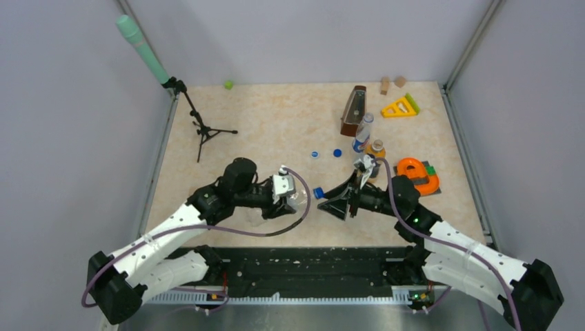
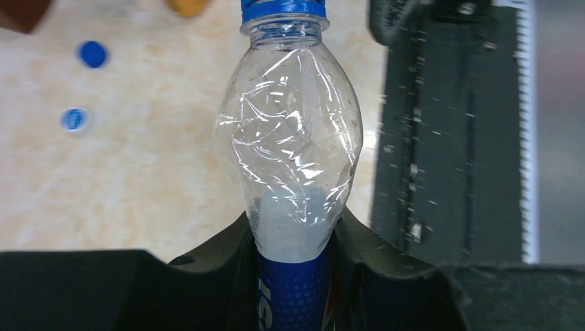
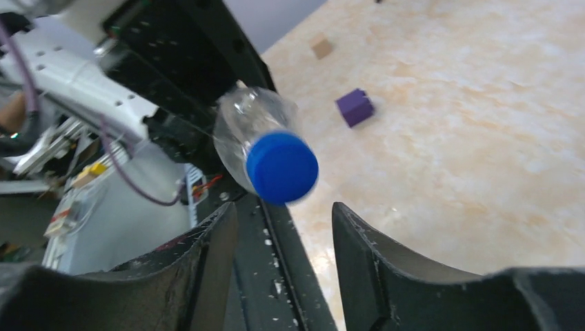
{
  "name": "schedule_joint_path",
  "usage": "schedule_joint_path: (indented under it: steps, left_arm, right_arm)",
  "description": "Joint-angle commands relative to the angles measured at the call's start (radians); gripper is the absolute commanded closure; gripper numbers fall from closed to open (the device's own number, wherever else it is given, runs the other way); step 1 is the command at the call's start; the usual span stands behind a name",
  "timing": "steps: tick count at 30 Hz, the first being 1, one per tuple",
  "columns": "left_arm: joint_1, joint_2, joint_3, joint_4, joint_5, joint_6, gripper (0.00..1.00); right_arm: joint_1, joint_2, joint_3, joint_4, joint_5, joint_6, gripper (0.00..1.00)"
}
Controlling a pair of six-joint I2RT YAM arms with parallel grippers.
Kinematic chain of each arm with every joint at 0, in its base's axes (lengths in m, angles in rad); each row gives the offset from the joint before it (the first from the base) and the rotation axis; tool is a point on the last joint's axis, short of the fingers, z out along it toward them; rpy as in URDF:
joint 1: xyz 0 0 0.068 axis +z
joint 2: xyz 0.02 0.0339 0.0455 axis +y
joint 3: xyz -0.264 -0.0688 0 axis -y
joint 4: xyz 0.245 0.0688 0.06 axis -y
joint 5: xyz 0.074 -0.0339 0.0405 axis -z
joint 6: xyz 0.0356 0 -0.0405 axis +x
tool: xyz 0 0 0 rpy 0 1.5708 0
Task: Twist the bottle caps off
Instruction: Unscrew the bottle cap from the plastic bottle.
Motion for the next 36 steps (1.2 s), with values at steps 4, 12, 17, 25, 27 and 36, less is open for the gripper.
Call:
schedule_joint_path:
  steps: [4,12,17,25,27,36]
  left_arm:
    - [-0.01,-0.145,-0.11,0.218,-0.274,0.048,1.0]
    - [-0.123,-0.226,-0.184,0.303,-0.413,0.162,1.0]
    - [-0.217,-0.194,-0.183,0.33,-0.574,0.216,1.0]
    - [-0.24,-0.194,-0.18,0.347,-0.608,0.283,1.0]
    - [-0.24,-0.196,-0.175,0.342,-0.597,0.287,1.0]
    - [-0.24,-0.19,-0.176,0.33,-0.553,0.302,1.0]
  right_arm:
    - [0.009,-0.013,0.049,0.02,0.146,0.089,0.41]
    - [0.007,-0.008,0.072,0.041,0.192,0.233,0.41]
    - [0.007,0.004,0.084,0.097,0.146,0.312,0.41]
    - [0.007,0.021,0.096,0.06,0.156,0.315,0.43]
    - [0.007,0.031,0.102,0.053,0.154,0.309,0.44]
    - [0.006,0.046,0.079,0.149,0.137,0.355,0.48]
